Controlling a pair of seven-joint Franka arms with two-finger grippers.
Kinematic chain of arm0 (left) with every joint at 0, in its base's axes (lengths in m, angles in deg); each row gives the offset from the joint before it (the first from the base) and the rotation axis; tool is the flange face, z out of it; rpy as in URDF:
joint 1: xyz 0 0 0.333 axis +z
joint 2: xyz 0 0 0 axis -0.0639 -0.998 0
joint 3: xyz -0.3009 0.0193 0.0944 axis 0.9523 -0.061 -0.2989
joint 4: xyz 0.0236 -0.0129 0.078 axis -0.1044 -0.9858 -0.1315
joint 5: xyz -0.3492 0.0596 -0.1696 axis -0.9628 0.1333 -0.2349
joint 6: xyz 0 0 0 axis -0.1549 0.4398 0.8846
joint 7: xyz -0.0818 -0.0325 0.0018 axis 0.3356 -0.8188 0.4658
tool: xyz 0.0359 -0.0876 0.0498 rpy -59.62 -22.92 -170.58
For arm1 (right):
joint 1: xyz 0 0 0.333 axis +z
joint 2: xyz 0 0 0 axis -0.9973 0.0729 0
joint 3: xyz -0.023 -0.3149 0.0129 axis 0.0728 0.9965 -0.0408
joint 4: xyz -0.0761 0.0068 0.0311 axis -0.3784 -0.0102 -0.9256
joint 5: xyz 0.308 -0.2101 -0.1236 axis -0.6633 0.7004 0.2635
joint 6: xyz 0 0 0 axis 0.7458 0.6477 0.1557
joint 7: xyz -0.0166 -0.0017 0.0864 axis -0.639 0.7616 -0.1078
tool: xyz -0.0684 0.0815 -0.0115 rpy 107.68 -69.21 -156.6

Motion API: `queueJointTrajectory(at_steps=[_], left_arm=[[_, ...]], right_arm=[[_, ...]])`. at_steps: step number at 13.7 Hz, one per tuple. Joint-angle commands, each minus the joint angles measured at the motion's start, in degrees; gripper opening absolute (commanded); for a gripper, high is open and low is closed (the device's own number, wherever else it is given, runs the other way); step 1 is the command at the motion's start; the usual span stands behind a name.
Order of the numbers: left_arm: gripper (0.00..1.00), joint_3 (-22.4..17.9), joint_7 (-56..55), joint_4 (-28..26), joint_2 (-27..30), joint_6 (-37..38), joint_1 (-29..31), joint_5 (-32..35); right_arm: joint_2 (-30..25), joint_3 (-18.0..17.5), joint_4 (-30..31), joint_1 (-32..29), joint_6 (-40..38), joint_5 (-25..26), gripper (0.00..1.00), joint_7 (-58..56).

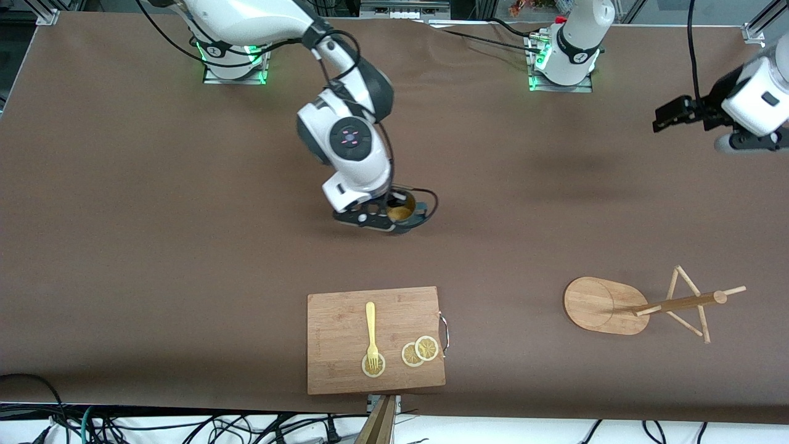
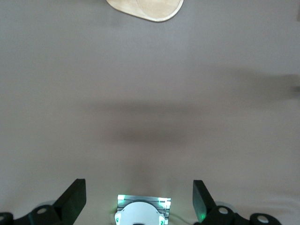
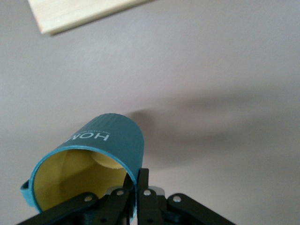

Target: Pass cup and hang on rack

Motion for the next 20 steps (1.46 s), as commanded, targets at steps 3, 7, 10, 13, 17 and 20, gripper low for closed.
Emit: queueJointTrajectory(at_steps=[3,7,10,13,17,20], left_arm=[[1.00,3.4,-0.3,-23.1,16.9,-10.8,0.3,0.9],[1.00,4.6,-0.3,-35.6,21.6,-21.8,0.5,0.9],[1.00,4.6,-0.3,-39.5,21.3,-27.7,0.5,0.9],[1.00,4.6,-0.1,-38.9,18.8,-30.6,0.6,0.9],[1.00,4.1,1.6,-38.9,14.2,-35.7,3.2,0.0],[1.00,0.8,19.0,-38.9,8.3,-41.4,6.8,-10.0]], right_arm=[[4.7,0.7,-5.3,5.7,-0.1,1.1,0.00,5.7],[6.5,0.8,-5.3,6.7,0.0,1.2,0.00,5.8],[6.5,0.7,-5.3,6.9,0.8,1.0,0.00,5.9],[6.4,0.8,-5.3,6.8,0.7,1.6,0.98,5.7],[5.0,1.1,-8.1,5.9,-4.0,1.5,1.00,5.2],[3.3,1.0,-12.9,2.2,-13.7,1.6,1.00,2.7]])
